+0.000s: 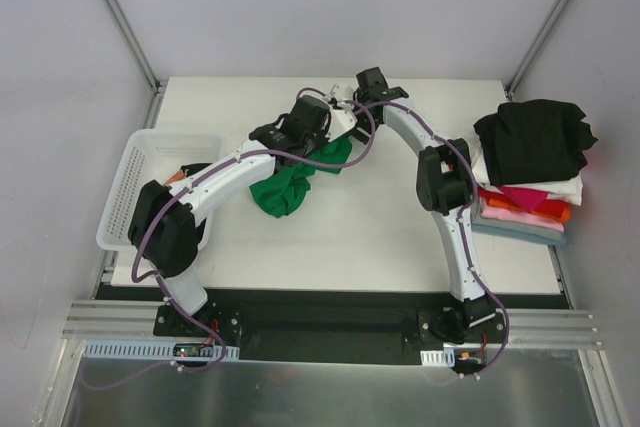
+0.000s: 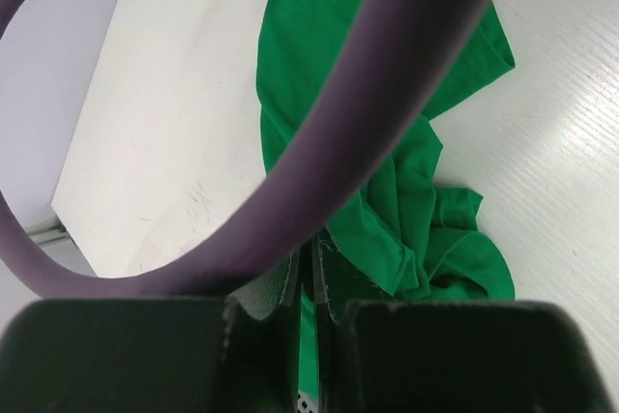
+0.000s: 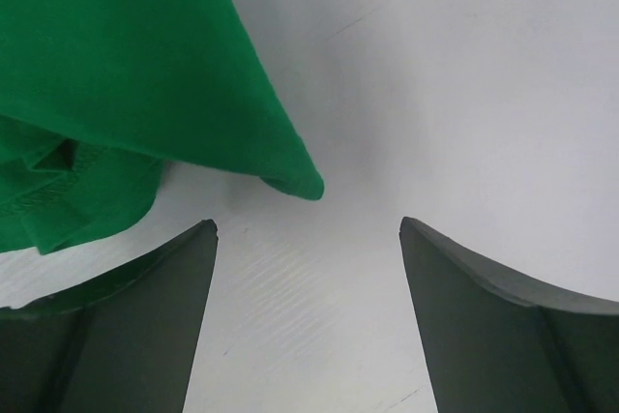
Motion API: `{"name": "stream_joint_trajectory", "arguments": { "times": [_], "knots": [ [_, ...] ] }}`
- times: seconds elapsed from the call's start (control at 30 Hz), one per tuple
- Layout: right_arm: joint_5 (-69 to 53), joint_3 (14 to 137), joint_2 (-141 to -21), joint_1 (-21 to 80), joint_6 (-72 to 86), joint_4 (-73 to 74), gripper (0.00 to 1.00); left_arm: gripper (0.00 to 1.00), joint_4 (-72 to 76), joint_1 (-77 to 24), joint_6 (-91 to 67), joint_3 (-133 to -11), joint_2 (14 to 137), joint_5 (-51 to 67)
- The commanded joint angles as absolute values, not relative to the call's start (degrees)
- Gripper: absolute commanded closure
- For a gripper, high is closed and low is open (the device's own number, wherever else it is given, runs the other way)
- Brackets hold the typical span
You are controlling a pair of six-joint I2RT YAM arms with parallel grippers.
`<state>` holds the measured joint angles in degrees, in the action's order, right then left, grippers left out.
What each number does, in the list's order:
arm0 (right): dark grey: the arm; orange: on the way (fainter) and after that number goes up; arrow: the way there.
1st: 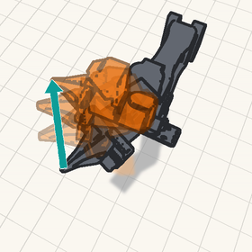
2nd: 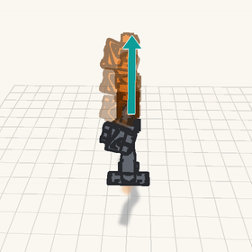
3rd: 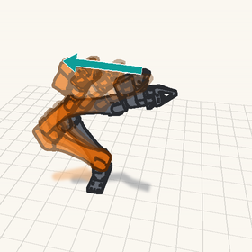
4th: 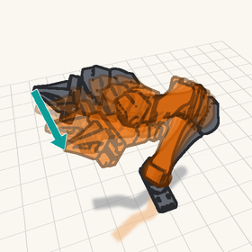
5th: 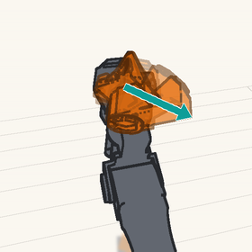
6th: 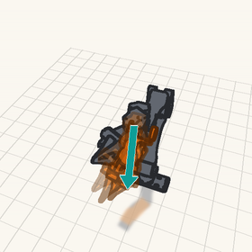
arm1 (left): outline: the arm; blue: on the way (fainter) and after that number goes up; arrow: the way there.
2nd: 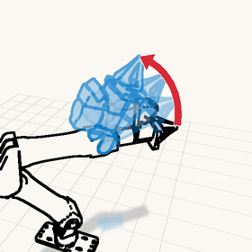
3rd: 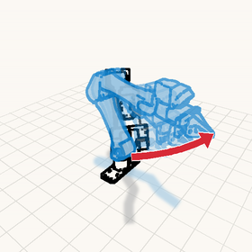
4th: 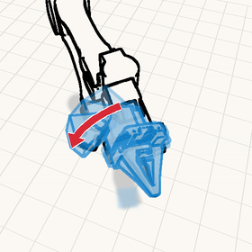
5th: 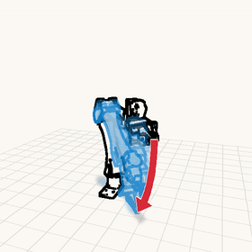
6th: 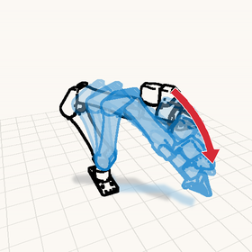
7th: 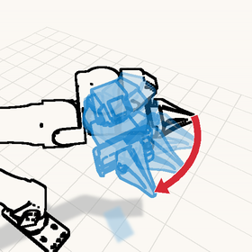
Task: Fold and stack the t-shirts
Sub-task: Flatten out the tshirt
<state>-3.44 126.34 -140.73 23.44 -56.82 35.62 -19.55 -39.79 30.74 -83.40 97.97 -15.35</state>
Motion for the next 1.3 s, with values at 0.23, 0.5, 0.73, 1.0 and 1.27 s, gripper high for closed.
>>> {"name": "stream_joint_trajectory", "arguments": {
  "times": [0.23,0.5,0.73,1.0,1.27],
  "knots": [
    [-5.18,131.92,-143.61,24.43,-65.65,32.35,0.21,1.00,-18.28,-40.78,28.65,-81.48,99.40,-9.85],
    [-3.87,133.24,-145.28,26.72,-69.07,30.85,0.21,1.00,-18.28,-41.40,29.79,-79.02,98.27,-12.21],
    [-3.34,133.24,-146.07,27.95,-70.31,29.45,0.28,1.00,-18.28,-41.40,30.41,-77.43,98.44,-13.01],
    [-1.94,132.63,-146.34,27.86,-71.63,29.09,0.51,1.00,-18.19,-41.40,30.24,-77.17,98.44,-13.45],
    [-0.44,129.12,-144.85,27.95,-72.69,28.57,0.65,1.00,-18.11,-41.40,30.41,-76.99,98.26,-14.06]
  ]
}}
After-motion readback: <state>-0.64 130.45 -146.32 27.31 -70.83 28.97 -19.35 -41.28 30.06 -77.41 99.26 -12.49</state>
